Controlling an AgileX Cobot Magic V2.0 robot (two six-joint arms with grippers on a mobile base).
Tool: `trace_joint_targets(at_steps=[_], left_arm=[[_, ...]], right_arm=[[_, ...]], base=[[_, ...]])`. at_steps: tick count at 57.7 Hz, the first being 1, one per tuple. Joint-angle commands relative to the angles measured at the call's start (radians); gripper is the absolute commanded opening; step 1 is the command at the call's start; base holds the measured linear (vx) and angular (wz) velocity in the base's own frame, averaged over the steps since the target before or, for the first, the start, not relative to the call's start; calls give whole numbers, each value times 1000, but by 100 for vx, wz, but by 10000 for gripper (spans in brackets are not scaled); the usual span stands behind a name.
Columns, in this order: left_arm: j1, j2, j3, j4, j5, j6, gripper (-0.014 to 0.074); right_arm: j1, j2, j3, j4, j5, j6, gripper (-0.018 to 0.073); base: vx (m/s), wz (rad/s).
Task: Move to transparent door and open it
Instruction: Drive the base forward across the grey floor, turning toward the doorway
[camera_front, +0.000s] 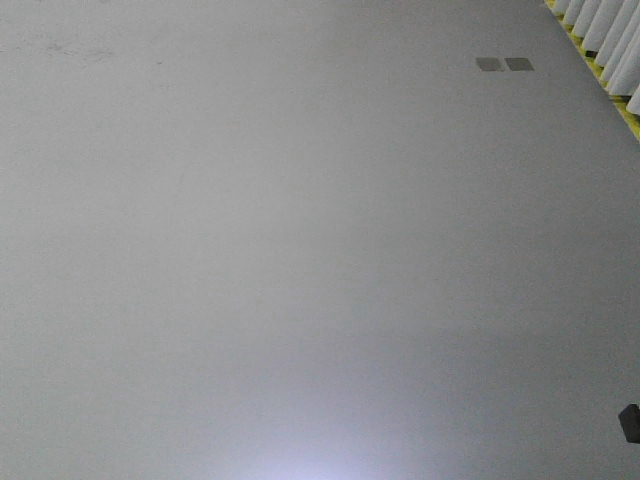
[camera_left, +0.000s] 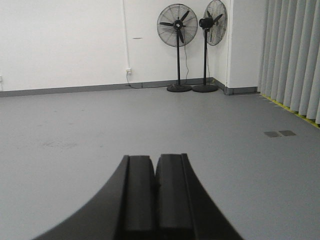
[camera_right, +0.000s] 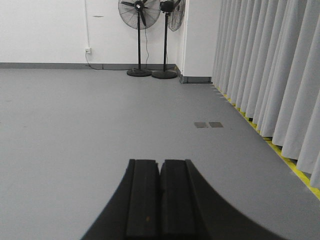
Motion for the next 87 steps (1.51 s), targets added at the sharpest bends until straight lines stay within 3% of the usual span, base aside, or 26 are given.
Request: trace_joint_targets(at_steps=[1, 87], left_arm=[[1, -5, 15, -5, -88, -8, -6], [1, -5, 15, -5, -88, -8, -6]], right_arm=[[-4, -17, 6, -8, -88, -9, -9], [-4, -17, 6, -8, -88, -9, -9]], base=[[14, -10], [24, 10]])
